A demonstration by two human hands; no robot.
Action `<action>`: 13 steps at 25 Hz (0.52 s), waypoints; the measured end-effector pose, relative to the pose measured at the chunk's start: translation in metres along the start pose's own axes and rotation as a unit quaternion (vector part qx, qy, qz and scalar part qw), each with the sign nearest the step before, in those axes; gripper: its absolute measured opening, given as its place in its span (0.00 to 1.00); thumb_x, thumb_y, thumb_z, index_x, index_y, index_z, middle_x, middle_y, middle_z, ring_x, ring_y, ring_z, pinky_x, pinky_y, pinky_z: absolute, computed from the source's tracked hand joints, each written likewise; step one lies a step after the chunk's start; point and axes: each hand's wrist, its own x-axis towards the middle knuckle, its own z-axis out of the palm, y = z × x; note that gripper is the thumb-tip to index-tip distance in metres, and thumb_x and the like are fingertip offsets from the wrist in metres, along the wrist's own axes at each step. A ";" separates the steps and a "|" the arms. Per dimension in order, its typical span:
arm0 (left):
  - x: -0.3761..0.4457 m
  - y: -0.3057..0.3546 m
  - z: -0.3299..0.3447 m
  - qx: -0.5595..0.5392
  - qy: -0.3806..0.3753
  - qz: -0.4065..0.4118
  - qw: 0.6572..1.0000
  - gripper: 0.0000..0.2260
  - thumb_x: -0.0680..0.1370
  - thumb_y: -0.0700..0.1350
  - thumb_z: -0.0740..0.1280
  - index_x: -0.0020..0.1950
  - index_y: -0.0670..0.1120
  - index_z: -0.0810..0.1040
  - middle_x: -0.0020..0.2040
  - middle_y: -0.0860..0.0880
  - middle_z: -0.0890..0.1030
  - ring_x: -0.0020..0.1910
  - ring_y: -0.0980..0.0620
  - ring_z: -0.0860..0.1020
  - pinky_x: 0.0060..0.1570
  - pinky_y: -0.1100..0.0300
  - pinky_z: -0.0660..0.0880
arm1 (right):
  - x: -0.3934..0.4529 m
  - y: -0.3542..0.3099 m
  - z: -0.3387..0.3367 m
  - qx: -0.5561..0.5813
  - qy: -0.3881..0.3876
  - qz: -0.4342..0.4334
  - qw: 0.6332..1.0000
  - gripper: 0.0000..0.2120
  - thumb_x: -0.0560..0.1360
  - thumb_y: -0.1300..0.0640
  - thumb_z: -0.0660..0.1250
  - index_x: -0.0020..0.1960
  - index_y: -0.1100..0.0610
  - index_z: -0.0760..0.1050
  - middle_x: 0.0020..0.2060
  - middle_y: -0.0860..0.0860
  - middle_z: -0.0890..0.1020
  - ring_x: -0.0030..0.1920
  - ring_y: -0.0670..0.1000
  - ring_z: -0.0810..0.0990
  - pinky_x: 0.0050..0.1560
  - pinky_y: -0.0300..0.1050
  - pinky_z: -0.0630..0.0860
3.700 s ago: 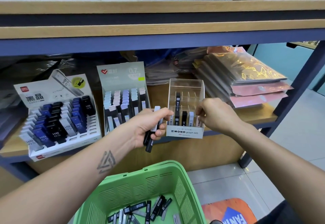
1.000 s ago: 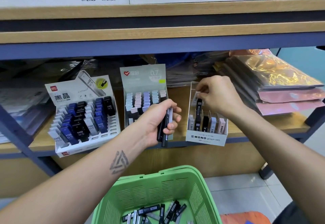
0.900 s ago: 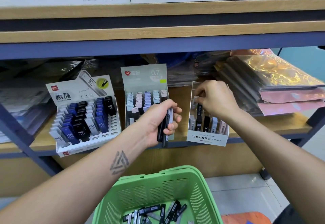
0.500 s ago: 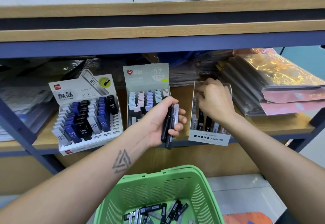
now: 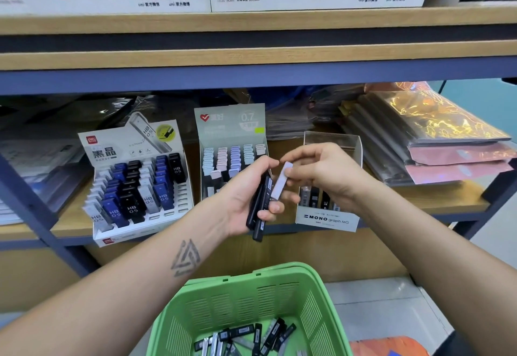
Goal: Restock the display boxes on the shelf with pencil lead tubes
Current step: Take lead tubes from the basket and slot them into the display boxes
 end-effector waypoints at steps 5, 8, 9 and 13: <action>-0.005 0.000 -0.006 0.029 0.083 0.071 0.994 0.05 0.81 0.36 0.64 0.55 0.35 0.75 0.43 0.37 0.83 0.22 0.55 0.67 0.17 0.67 0.59 | 0.004 0.004 -0.015 -0.038 0.028 -0.018 0.999 0.06 0.75 0.65 0.73 0.51 0.59 0.83 0.39 0.59 0.86 0.40 0.54 0.84 0.53 0.59 0.81; -0.003 0.000 -0.007 0.037 0.111 0.109 0.987 0.06 0.81 0.33 0.62 0.58 0.33 0.73 0.41 0.35 0.83 0.21 0.55 0.67 0.17 0.67 0.60 | 0.002 0.004 -0.020 -0.290 -0.003 -0.156 0.944 0.06 0.76 0.58 0.73 0.52 0.52 0.86 0.49 0.47 0.85 0.50 0.47 0.81 0.54 0.47 0.76; -0.001 0.001 -0.006 0.037 0.118 0.120 0.985 0.07 0.81 0.33 0.62 0.58 0.33 0.73 0.40 0.35 0.82 0.21 0.55 0.67 0.16 0.67 0.60 | 0.002 0.004 -0.019 -0.371 -0.029 -0.215 0.903 0.08 0.76 0.56 0.72 0.54 0.51 0.86 0.53 0.45 0.83 0.53 0.45 0.78 0.57 0.43 0.72; 0.003 0.002 -0.001 0.030 0.116 0.145 0.982 0.03 0.81 0.34 0.62 0.51 0.35 0.74 0.38 0.36 0.81 0.21 0.55 0.66 0.17 0.67 0.59 | 0.003 0.009 -0.011 -0.442 -0.064 -0.314 0.838 0.07 0.76 0.57 0.74 0.54 0.55 0.85 0.47 0.48 0.83 0.46 0.46 0.79 0.49 0.44 0.76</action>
